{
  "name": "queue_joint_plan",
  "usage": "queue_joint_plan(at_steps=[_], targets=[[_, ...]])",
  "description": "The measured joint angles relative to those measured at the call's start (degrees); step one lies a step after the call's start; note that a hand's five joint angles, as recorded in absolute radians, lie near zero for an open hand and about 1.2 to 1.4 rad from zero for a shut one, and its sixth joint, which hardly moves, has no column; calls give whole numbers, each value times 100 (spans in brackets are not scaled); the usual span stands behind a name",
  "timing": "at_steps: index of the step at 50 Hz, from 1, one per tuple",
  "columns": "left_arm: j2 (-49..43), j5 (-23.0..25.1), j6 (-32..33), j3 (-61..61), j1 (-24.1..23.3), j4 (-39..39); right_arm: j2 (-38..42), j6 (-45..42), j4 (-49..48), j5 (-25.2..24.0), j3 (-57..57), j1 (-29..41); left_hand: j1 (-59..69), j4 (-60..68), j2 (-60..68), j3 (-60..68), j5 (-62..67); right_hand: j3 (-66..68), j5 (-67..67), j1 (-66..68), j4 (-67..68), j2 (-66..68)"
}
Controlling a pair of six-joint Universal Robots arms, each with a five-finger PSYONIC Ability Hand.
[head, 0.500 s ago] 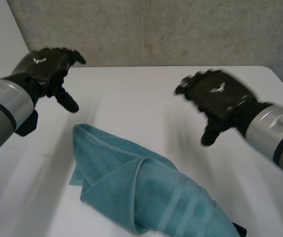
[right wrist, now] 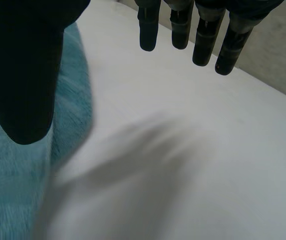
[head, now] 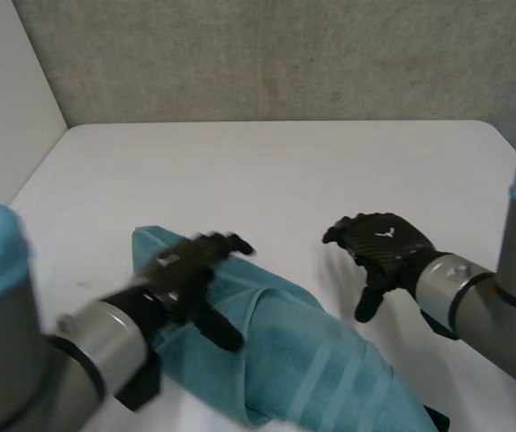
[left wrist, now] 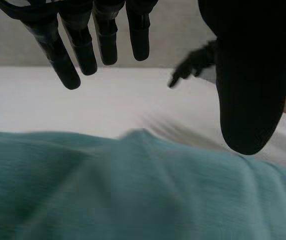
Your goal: Fold the laundry
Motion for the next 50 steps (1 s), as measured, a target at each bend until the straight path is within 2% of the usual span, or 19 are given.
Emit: queue_joint_plan(at_steps=[4,8,10,11,13,16,18,25,29,31,35,41,46,50], targets=[[-569,-411,-120,302,-574,135,-192,-1,-88,-47,393,-288,0,0,0,0,0,0,0,0,0,0],[-670,-516,-116,359,-637,165,-219,-3,-110,-55,455,-316,0,0,0,0,0,0,0,0,0,0],[-1254,-1180,-21,698,-907,304,-335,-6,-275,-90,781,-434,0,0,0,0,0,0,0,0,0,0],[-1416,-1362,17,792,-957,334,-352,-3,-316,-100,845,-455,0,2,10,0,0,0,0,0,0,0],[-1655,-1620,98,924,-1005,378,-373,5,-391,-129,945,-484,25,62,74,69,53,0,-1,-1,0,0],[-1767,-1743,162,976,-1015,413,-378,11,-426,-149,975,-492,189,206,232,241,200,0,0,-1,0,0],[-1914,-1957,377,1024,-1007,582,-364,27,-453,-180,947,-485,1038,975,970,989,963,0,-1,-5,0,0],[-1977,-2189,900,912,-942,980,-258,136,-443,-244,680,-443,1932,1876,1881,1890,1805,0,-19,-15,-12,0],[-1961,-2234,1197,740,-890,1167,56,473,-346,-492,199,-407,2967,2894,2941,2907,2815,0,-18,-15,-13,0],[-1946,-2237,1246,688,-880,1193,201,611,-281,-613,15,-388,2967,2894,2941,2907,2815,0,-19,-15,-13,0],[-1888,-2238,1287,590,-854,1209,555,864,-59,-874,-396,-316,4437,4461,4523,4512,4350,-1,-19,-15,-14,-3],[-1614,-2226,1288,374,-776,1193,1414,1148,742,-1237,-1314,-25,4589,4962,4988,4969,4625,0,-18,-15,-13,-11],[-1289,-2215,1374,153,-698,1189,1875,1160,1280,-1311,-1776,209,4589,4963,4997,4973,4625,1,-9,-13,0,4],[-997,-2200,1590,-39,-594,1210,2097,1124,1570,-1345,-2020,374,4589,4964,5002,4983,4625,500,413,331,411,472]])
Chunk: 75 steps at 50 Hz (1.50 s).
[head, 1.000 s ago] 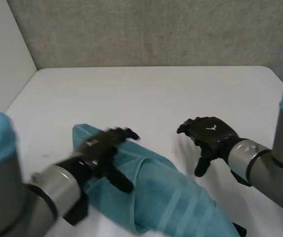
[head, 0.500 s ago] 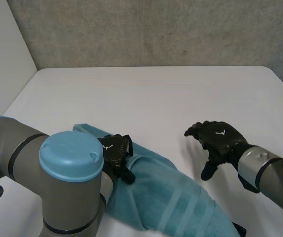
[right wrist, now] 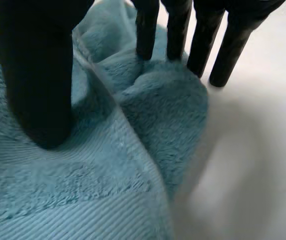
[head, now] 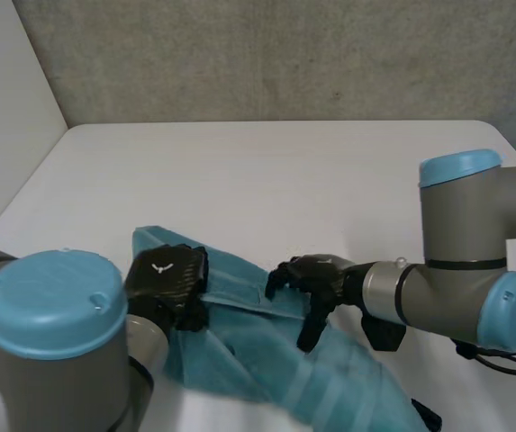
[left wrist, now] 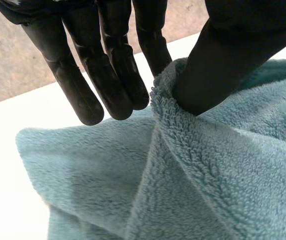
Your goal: Fold the laundry
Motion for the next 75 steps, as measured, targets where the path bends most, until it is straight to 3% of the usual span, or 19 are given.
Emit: queue_joint_plan(at_steps=[1,2,3,7,14,15,17,19,24,29,34,38,50,52,55,59,65,73,75], targets=[[39,3,47,-26,21,10,28,-9,39,-15,-48,30,0,0,0,0,0,942,853,803,928,1025],[95,7,133,-57,60,40,54,-20,81,-51,-132,63,0,0,0,0,0,942,853,803,928,1025],[123,13,196,-65,90,72,64,-24,101,-76,-188,79,0,0,1,0,0,3289,3040,3051,3392,3410],[174,52,488,21,257,298,58,-18,105,-131,-522,104,0,2,6,6,0,4891,4681,4081,4952,4971],[162,525,1239,937,678,1036,-29,43,-68,99,-1673,95,0,16,15,16,0,4980,4753,4081,5037,4989],[155,778,1488,1385,804,1292,-160,91,-305,409,-2224,87,0,23,16,19,0,4982,4758,4081,5038,4995],[155,778,1488,1385,804,1292,-160,91,-305,409,-2224,87,0,23,16,19,0,4982,4758,4081,5038,4995],[166,1285,1884,2287,1013,1835,-564,193,-992,1043,-2895,78,0,25,18,22,0,4984,4757,4081,5038,4995],[271,1930,2182,3271,1229,2771,-1617,254,-2595,1710,-2611,65,0,25,19,22,0,4984,4757,4081,5038,4995],[467,2195,2229,3323,1296,3239,-2486,237,-3631,1880,-1647,37,0,26,19,22,0,4984,4757,4081,5040,4995],[625,2228,2216,2783,1303,3235,-2752,113,-3760,1819,-916,53,0,26,19,22,0,5028,4764,4081,5064,4995],[760,2204,2207,1680,1303,2948,-2739,-201,-3438,1727,-135,79,0,27,20,23,0,5035,4816,4081,5064,4995],[539,2159,2136,-248,1329,2562,-2844,-488,-3115,1707,880,4,-16,-172,-213,-161,-16,5035,4826,4081,5065,4995],[539,2159,2136,-248,1329,2562,-2844,-488,-3115,1707,880,4,-16,-172,-213,-161,-16,5035,4826,4081,5065,4995],[78,2119,1926,-374,1316,2604,-3118,-595,-2996,1701,796,8,-1608,-1843,-1882,-1812,-1404,5035,4826,4125,5065,4995],[-72,2055,1648,-318,1304,2618,-3185,-646,-2834,1700,687,28,-1787,-2129,-2147,-2082,-1657,5035,4826,4128,5065,4995],[-259,1761,708,-117,1215,2598,-3249,-704,-2413,1717,494,91,-1913,-2342,-2344,-2265,-1989,5035,4826,4128,5065,4995],[-349,1581,254,-108,958,2427,-3464,-701,-2330,1792,475,80,-2331,-2761,-2764,-2694,-2388,5035,4826,4128,5065,4995],[-320,1563,72,-134,804,2260,-3506,-704,-2321,1801,494,82,-2975,-3335,-3360,-3307,-2999,5035,4826,4128,5065,4995]])
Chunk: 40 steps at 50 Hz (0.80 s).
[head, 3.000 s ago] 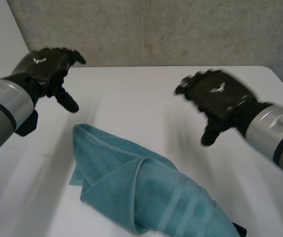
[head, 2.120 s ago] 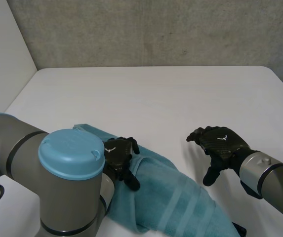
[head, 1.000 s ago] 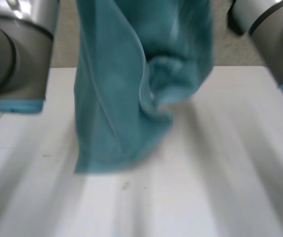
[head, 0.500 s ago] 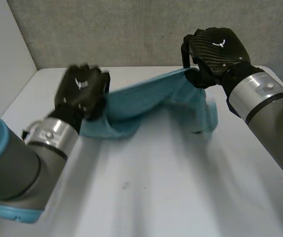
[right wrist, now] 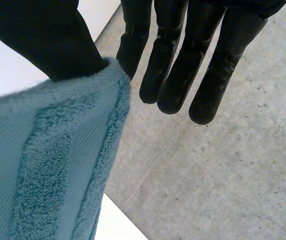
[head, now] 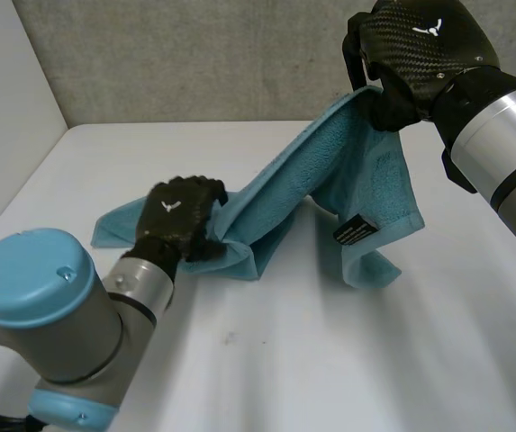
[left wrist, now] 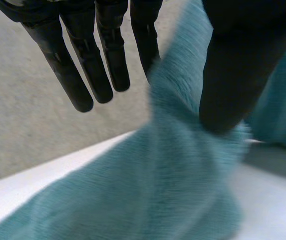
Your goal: Fold the laundry
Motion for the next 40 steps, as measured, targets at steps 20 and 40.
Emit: queue_joint_plan(at_steps=[20,40], targets=[[418,-889,-1399,214,-880,-557,213,22,45,557,3,156,-401,-475,-447,-393,-528,0,1,0,0,0],[-935,-1916,-1340,722,-1201,47,-130,407,60,579,102,188,-401,-475,-447,-393,-527,0,0,0,0,0]])
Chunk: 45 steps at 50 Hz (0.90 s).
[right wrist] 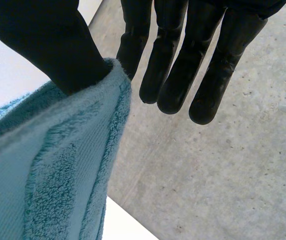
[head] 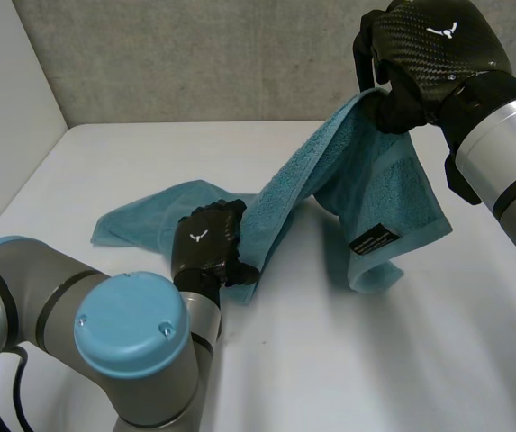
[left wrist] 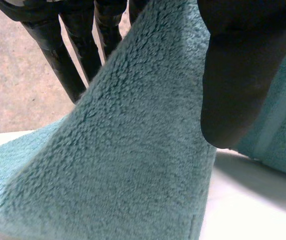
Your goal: Fold the laundry
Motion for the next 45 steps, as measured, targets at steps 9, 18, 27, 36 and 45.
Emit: queue_joint_plan(at_steps=[9,18,27,36,45], targets=[[-351,-113,210,138,-20,529,-107,250,-11,-8,-24,-15,13,18,18,0,51,0,0,3,0,0],[-534,-204,661,204,427,654,-92,268,-45,-30,-2,-86,3330,3718,3718,3593,3493,0,0,3,0,0],[771,89,976,-81,981,451,522,-15,15,-106,-3,-534,3330,3809,3815,3700,3493,0,0,3,1,1],[2504,1648,2410,331,1122,-1012,728,-172,35,-120,-88,-728,3330,3813,3824,3710,3493,0,0,2,1,32],[2541,2303,3304,1331,1667,-2704,815,-154,33,-125,9,-753,3330,3836,3831,3720,3493,1,0,3,1,32]])
